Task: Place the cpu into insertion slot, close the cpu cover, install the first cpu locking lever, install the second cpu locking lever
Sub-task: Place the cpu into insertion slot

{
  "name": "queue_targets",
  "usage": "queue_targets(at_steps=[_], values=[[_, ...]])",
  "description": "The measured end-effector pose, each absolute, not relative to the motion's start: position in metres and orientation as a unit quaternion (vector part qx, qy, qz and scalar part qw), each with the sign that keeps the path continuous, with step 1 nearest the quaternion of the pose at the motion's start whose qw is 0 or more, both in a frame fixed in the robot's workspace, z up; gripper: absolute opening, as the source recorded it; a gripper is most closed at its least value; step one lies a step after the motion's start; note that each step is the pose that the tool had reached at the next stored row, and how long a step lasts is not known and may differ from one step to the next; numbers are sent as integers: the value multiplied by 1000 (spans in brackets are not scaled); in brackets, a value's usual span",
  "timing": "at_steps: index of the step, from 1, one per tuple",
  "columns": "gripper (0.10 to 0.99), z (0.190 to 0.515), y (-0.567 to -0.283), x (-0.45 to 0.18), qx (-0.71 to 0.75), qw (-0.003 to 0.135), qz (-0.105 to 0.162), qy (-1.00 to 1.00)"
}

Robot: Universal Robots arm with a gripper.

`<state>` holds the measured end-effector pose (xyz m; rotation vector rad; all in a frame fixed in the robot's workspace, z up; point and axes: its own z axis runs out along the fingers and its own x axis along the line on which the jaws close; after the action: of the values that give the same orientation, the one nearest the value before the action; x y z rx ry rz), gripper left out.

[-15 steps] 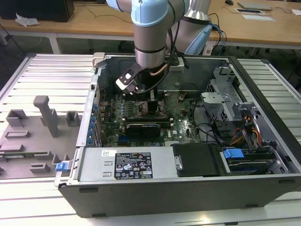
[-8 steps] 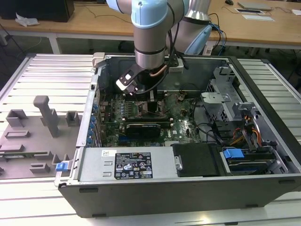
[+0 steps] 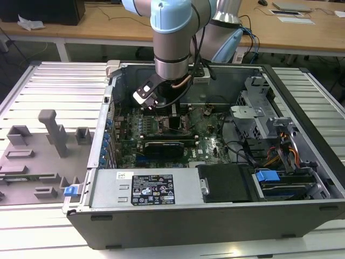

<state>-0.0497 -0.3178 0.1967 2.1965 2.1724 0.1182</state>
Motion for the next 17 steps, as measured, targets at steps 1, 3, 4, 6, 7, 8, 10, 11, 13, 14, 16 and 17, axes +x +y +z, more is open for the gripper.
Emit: queue_targets(at_steps=[1, 3, 4, 6, 7, 8, 10, 11, 13, 14, 16, 17], values=[[541, 196, -317, -50, 710, 25, 39, 702], [612, 196, -318, -50, 710, 25, 39, 702], [612, 196, -318, -50, 710, 25, 38, 702], [612, 197, -318, -50, 710, 25, 38, 702], [612, 198, -318, -50, 710, 25, 38, 702], [612, 199, -318, -50, 710, 25, 38, 702], [612, 203, -318, -50, 710, 25, 38, 702], [612, 205, -318, -50, 710, 25, 38, 702], [612, 209, -318, -50, 710, 25, 38, 702], [612, 211, -318, -50, 710, 25, 38, 702], [612, 214, -318, -50, 710, 25, 38, 702], [612, 214, -318, -50, 710, 25, 38, 702]])
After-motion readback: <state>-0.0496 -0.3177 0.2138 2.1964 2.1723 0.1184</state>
